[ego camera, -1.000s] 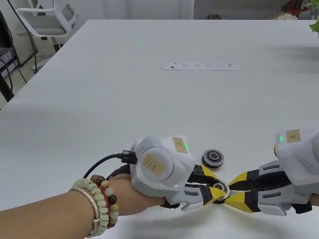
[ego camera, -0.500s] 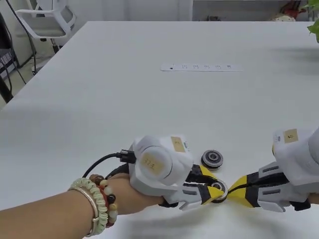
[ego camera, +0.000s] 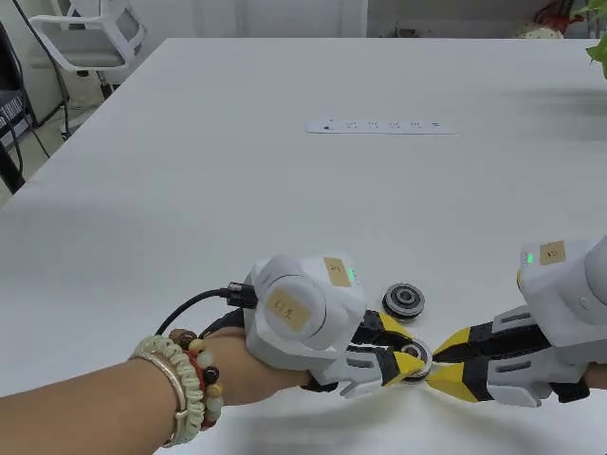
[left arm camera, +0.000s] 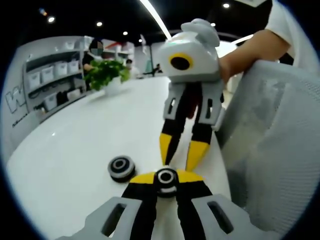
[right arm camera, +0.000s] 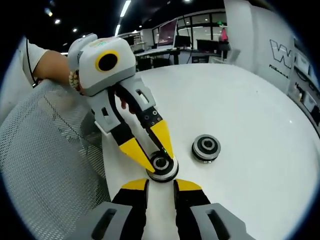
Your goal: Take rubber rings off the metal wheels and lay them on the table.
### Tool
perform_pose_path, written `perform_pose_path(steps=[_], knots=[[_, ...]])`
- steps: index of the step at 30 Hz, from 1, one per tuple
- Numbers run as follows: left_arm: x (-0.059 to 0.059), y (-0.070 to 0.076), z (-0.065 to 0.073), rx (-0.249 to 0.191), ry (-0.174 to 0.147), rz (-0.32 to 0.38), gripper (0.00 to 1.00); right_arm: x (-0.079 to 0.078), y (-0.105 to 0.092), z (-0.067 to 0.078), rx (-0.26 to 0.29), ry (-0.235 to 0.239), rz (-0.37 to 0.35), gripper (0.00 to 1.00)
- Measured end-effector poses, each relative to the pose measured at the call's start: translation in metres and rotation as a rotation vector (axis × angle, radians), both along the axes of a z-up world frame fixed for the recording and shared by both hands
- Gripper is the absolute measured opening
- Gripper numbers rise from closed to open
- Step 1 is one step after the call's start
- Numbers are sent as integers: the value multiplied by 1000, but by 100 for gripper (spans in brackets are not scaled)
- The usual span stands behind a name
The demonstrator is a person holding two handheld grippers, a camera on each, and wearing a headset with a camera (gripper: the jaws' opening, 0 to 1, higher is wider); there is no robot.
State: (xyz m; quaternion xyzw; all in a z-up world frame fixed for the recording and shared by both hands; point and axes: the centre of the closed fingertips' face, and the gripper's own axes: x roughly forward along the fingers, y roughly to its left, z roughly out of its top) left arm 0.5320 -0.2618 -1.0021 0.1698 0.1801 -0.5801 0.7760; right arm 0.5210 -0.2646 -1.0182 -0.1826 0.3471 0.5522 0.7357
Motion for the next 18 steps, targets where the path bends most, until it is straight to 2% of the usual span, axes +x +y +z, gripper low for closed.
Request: perform_pose_path(steps=[4, 7, 10, 13, 18], knots=[[0, 0, 0, -2, 0, 0, 15, 2, 7, 2, 31, -21, 7, 23], [0, 0, 0, -5, 1, 0, 15, 4, 9, -2, -2, -63, 24, 28], [0, 0, 0, -7, -1, -3, 15, 3, 11, -3, -7, -75, 43, 24], [0, 0, 0, -9, 0, -4, 15, 4, 12, -1, 5, -70, 35, 24], [0, 0, 0, -10, -1, -4, 15, 3, 11, 0, -2, -91, 63, 22]])
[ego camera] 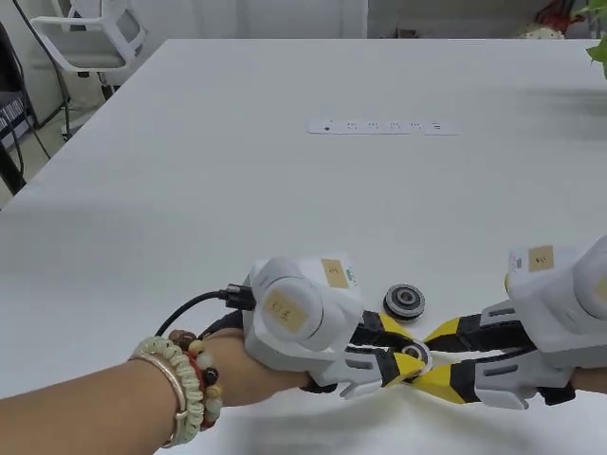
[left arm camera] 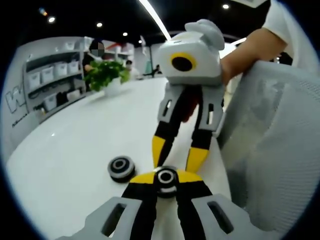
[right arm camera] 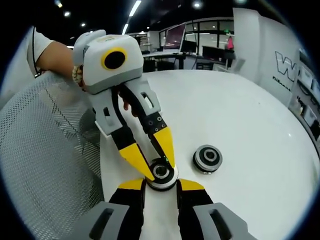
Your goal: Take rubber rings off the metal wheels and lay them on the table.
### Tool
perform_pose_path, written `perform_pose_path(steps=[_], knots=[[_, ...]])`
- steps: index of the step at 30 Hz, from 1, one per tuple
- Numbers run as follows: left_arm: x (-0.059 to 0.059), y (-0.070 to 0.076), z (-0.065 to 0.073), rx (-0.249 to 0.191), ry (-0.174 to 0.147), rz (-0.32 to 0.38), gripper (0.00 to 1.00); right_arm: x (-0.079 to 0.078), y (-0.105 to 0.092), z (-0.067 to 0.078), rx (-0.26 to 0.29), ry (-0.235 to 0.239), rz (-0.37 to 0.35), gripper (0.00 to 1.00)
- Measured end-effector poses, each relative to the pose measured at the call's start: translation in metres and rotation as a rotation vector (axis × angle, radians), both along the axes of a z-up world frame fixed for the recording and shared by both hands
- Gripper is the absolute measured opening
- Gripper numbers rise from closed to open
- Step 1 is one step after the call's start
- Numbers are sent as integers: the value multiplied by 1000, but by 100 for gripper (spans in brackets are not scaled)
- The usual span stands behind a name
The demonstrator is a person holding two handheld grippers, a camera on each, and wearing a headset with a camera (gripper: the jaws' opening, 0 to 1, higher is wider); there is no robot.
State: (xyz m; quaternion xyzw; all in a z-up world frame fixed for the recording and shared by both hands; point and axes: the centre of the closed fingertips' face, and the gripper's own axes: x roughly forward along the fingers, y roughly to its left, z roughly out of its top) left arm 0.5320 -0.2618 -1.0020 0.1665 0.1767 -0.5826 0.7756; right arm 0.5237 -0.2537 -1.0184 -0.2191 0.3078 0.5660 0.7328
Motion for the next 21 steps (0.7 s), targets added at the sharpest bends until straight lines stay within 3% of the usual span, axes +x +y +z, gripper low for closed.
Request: perform_pose_path(steps=[12, 16, 19, 21], knots=[[0, 0, 0, 0, -1, -1, 15, -2, -7, -1, -16, 12, 7, 14], [-1, 1, 0, 1, -1, -4, 15, -3, -7, 1, 21, 101, -62, 16], [0, 1, -1, 1, -1, -4, 15, -1, -6, 2, 23, 69, -53, 21], [0, 1, -1, 1, -1, -4, 15, -1, -5, 0, 17, 72, -63, 25]])
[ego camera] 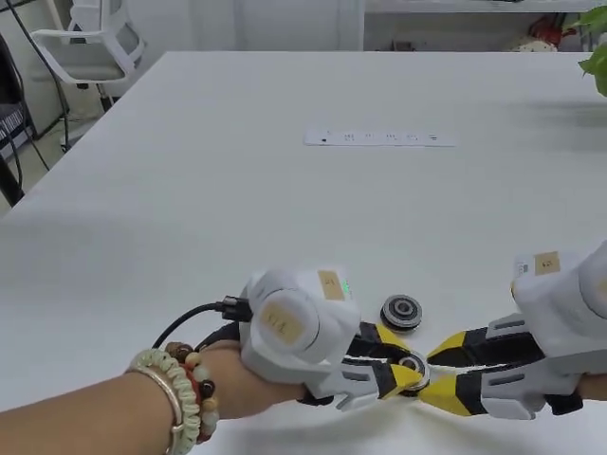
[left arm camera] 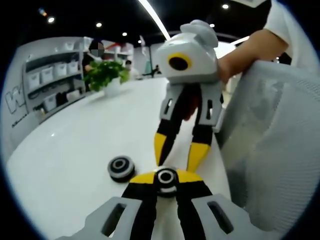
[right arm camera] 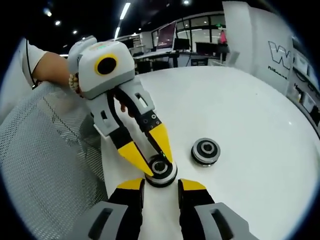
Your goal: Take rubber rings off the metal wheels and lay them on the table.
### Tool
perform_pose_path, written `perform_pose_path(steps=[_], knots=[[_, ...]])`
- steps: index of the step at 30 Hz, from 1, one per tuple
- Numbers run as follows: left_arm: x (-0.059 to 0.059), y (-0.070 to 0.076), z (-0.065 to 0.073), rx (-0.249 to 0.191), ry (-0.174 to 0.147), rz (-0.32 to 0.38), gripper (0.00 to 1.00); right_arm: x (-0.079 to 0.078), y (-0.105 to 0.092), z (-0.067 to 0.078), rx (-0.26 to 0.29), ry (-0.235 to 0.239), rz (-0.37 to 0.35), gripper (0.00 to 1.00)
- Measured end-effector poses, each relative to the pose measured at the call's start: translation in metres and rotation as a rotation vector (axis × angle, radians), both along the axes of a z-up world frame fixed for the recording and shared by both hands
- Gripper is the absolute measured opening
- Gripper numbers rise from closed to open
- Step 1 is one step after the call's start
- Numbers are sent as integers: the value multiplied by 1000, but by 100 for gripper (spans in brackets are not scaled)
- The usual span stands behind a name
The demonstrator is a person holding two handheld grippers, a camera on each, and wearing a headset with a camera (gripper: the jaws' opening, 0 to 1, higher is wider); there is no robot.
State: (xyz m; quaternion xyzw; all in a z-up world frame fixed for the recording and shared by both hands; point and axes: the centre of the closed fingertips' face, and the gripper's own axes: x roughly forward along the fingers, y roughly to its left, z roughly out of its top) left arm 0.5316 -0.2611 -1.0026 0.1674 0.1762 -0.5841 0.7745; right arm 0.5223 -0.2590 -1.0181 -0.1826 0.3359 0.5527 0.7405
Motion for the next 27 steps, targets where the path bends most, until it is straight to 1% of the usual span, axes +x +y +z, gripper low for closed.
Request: perform_pose_path(steps=[2, 3, 5, 6, 7, 8, 10, 12, 13, 14, 15, 16, 19, 21, 22, 25, 27], knots=[[0, 0, 0, 0, 0, 0, 15, 2, 1, -1, -9, -33, 15, 24], [0, 0, 0, 1, 0, 0, 15, 3, 2, 0, -8, -43, 15, 24], [0, 0, 0, 1, -1, 0, 15, 2, 4, 0, -1, -36, 19, 25], [0, 0, 0, 1, -1, 0, 15, 0, 5, 0, 4, -28, 32, 23], [0, 0, 0, 1, -1, 0, 15, 1, 5, -1, -1, -37, 26, 22], [0, 0, 0, 1, -1, 0, 15, 1, 4, -1, -13, -48, 50, 22], [0, 0, 0, 0, 0, 0, 15, 0, 2, -2, -26, -48, 55, 19], [1, 0, 0, 0, 0, 1, 15, 0, 1, -2, -26, -45, 53, 17], [1, 0, 0, 0, 0, 2, 15, 0, -1, -2, -32, -46, 56, 13], [1, 1, 0, 1, 0, 4, 15, 1, -5, -3, -53, -49, 57, 4], [1, 1, 0, 0, 0, 4, 15, 4, -6, -2, -41, -70, 57, 0], [2, 1, 0, 0, 0, 4, 15, 3, -8, -2, -46, -37, 32, 0], [2, 1, 0, 1, 1, 6, 15, 2, -5, -3, -53, -61, 53, 0], [2, 1, -1, 1, 0, 5, 15, 3, -6, -3, -58, -62, 53, 0], [2, 1, -1, 1, 0, 5, 15, 3, -6, -3, -66, -57, 47, 0], [2, 1, -1, 0, 1, 10, 15, 8, -8, -2, -91, -65, 24, 0], [3, 1, -1, 0, 1, 11, 15, 10, -10, -1, -85, -55, -1, 0]])
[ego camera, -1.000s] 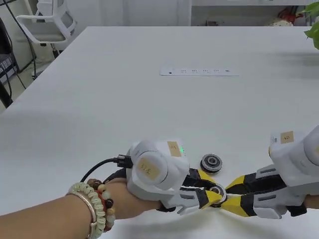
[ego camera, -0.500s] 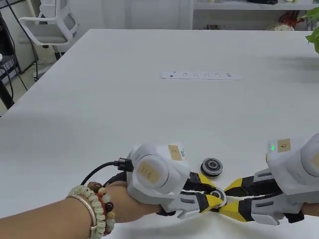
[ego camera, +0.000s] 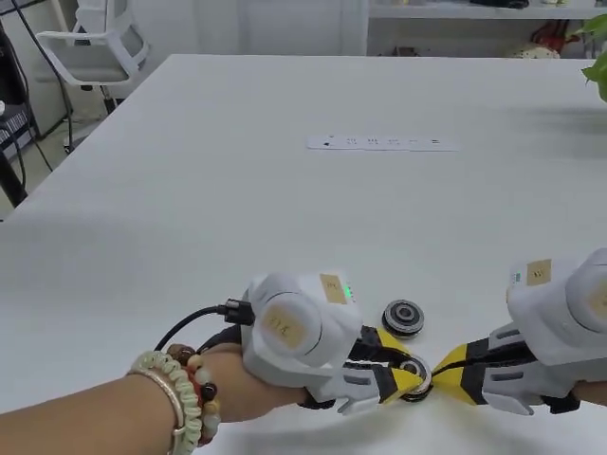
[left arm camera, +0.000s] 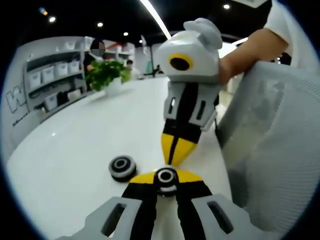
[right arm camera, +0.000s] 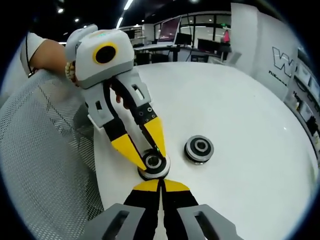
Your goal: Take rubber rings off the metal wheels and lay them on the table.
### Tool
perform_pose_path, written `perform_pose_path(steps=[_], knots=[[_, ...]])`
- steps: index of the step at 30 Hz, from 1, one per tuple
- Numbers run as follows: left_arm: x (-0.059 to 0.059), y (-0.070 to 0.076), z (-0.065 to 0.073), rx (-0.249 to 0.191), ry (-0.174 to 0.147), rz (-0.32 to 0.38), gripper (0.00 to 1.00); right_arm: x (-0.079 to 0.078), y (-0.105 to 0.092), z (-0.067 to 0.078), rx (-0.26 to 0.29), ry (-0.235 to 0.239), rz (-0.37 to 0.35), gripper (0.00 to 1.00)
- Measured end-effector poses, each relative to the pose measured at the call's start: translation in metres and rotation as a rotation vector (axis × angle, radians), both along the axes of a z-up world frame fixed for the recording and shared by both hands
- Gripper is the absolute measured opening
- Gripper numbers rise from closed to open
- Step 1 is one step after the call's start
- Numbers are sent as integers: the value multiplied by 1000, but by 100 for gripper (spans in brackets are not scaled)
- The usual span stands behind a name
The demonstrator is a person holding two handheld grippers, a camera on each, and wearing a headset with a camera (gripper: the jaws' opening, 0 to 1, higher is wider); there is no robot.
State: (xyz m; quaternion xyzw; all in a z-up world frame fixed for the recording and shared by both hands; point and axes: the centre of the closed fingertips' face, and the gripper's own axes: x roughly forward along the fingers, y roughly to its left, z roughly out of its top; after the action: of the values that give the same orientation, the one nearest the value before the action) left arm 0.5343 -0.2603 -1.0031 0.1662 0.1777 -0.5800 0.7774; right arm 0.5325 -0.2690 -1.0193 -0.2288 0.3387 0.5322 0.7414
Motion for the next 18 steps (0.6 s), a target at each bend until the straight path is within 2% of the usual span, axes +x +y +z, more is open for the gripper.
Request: perform_pose_path(steps=[6, 7, 9, 11, 12, 15, 18], knots=[[0, 0, 0, 1, -2, -1, 14, 3, -1, 5, 75, 81, -106, 0], [0, 0, 0, 1, -2, -1, 14, 2, -2, 7, 108, 134, -150, 0], [0, 0, 0, 1, -1, -2, 14, 4, -2, 10, 165, 183, -207, 0], [-1, 0, 0, -1, -2, -4, 14, 4, -2, 11, 198, 247, -252, 0], [-1, -1, 0, -1, -3, -4, 14, 4, -1, 12, 218, 259, -260, 0], [-1, -1, 0, -3, 0, -5, 14, 2, -3, 11, 223, 275, -271, 0], [-1, -1, 0, -7, 1, -7, 14, -1, 2, 14, 243, 323, -299, 0]])
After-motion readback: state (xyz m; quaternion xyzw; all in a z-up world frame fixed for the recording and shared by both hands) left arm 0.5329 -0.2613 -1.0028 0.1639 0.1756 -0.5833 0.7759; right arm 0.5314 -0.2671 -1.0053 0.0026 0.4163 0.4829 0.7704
